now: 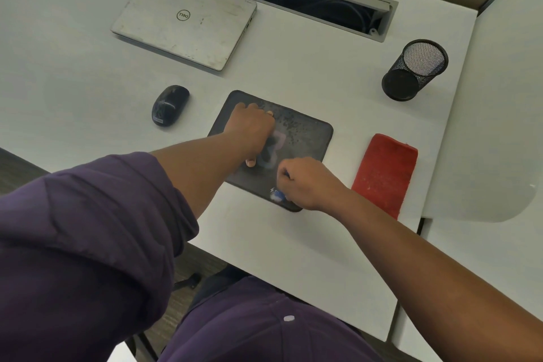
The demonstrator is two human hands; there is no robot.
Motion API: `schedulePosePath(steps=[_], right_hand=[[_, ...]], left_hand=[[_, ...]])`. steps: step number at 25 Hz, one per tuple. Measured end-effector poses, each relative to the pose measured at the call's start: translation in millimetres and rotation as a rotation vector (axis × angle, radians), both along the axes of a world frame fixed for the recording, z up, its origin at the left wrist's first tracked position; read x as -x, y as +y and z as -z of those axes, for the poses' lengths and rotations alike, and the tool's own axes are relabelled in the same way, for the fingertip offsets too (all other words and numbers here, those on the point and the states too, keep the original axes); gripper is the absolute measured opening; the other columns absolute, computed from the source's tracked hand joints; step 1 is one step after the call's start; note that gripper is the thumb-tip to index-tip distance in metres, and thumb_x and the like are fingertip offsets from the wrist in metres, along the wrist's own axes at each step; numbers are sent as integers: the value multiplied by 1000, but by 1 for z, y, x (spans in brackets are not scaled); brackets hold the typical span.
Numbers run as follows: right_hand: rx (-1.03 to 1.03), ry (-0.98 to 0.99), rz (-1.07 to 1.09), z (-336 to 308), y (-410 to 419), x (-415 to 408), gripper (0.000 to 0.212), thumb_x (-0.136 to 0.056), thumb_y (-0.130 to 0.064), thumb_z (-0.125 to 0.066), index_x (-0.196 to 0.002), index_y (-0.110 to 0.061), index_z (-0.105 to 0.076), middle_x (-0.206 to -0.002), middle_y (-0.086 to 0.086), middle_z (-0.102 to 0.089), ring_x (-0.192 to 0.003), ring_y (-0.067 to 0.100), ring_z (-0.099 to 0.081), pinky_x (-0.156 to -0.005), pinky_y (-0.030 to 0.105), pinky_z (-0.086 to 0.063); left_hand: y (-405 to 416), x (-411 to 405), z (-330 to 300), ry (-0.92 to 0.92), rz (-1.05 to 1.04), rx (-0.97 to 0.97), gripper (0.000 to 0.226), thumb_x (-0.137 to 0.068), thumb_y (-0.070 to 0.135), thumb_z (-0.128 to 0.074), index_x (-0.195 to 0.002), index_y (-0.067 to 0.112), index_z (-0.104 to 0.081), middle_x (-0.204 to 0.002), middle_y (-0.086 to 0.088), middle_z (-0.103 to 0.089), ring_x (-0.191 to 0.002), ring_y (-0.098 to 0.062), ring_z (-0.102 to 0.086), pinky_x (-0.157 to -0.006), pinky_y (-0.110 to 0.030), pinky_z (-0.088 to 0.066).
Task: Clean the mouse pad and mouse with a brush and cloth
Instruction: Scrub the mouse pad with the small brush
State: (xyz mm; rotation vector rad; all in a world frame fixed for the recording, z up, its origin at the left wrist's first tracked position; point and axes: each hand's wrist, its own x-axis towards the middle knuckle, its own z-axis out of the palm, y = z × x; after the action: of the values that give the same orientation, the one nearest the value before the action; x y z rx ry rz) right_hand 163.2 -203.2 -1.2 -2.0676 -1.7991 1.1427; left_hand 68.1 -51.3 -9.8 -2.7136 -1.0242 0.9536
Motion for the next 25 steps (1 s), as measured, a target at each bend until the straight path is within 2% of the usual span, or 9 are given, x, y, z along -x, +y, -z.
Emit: schedulePosePath(steps=[2, 4, 8, 11, 15, 19, 20, 22, 25], right_hand=[[-59, 81, 59, 0, -4, 2, 20, -87, -25, -46, -78, -18, -63, -71, -4, -68, -67, 18, -63, -66, 41, -54], [-143, 178, 162, 0, -4, 4, 20, -93, -27, -46, -87, -19, -63, -76, -3, -71, -67, 18, -63, -65, 38, -53], [-1, 109, 66, 4, -3, 7, 20, -89, -22, -47, -80, -15, -63, -74, -1, -70, -71, 21, -65, -69, 44, -55], [-111, 186, 152, 7, -7, 7, 24, -93, -32, -45, -87, -17, -62, -77, -2, -71, -70, 19, -65, -65, 38, -54], [-93, 131, 111, 12, -8, 7, 20, -91, -26, -47, -82, -18, -63, -73, -4, -69, -68, 17, -64, -66, 43, -54], [-136, 268, 112, 13, -7, 13, 21, -101, -28, -45, -110, -26, -64, -89, -3, -72, -73, 17, -66, -64, 32, -50], [-104, 224, 49, 14, -5, 14, 22, -101, -26, -46, -109, -26, -66, -90, -7, -71, -73, 15, -63, -63, 30, -47], [-38, 106, -54, 13, -2, 16, 20, -92, -25, -48, -86, -24, -67, -82, -13, -70, -70, 12, -59, -61, 28, -43], [-138, 79, -9, 8, -3, 16, 21, -85, -25, -46, -74, -19, -64, -69, -12, -68, -61, 9, -57, -56, 30, -45]], left_hand=[[0, -1, -1, 6, -3, 3, 90, -48, 39, -97, -124, 16, -55, -108, 0, -63, -106, -24, -53, -74, -34, -30], [0, -1, -1, 15, 19, 1, 89, -49, 43, -97, -124, 17, -56, -115, 1, -62, -108, -25, -53, -75, -35, -30], [-1, -1, -3, 15, 22, 2, 85, -50, 43, -96, -121, 17, -57, -111, 2, -62, -105, -24, -53, -74, -34, -31], [-1, 0, -3, 11, 22, -5, 88, -50, 42, -96, -123, 16, -55, -110, 1, -62, -106, -24, -54, -75, -34, -31], [-2, -1, -3, 12, 28, -4, 80, -53, 41, -95, -120, 17, -57, -108, 1, -62, -105, -24, -53, -75, -34, -31], [-3, -2, -2, -15, 17, -27, 74, -64, 35, -91, -125, 16, -55, -112, 0, -63, -109, -24, -53, -77, -33, -32], [-3, -2, -2, -9, 17, -19, 74, -61, 36, -92, -122, 17, -56, -112, 1, -63, -109, -24, -53, -77, -33, -31], [-3, -2, -4, 12, 15, -1, 77, -52, 38, -95, -116, 18, -58, -111, 2, -62, -106, -24, -53, -74, -34, -30], [-3, -1, -4, 16, 16, -3, 82, -51, 40, -96, -121, 18, -58, -113, 2, -63, -107, -24, -53, -75, -34, -31]])
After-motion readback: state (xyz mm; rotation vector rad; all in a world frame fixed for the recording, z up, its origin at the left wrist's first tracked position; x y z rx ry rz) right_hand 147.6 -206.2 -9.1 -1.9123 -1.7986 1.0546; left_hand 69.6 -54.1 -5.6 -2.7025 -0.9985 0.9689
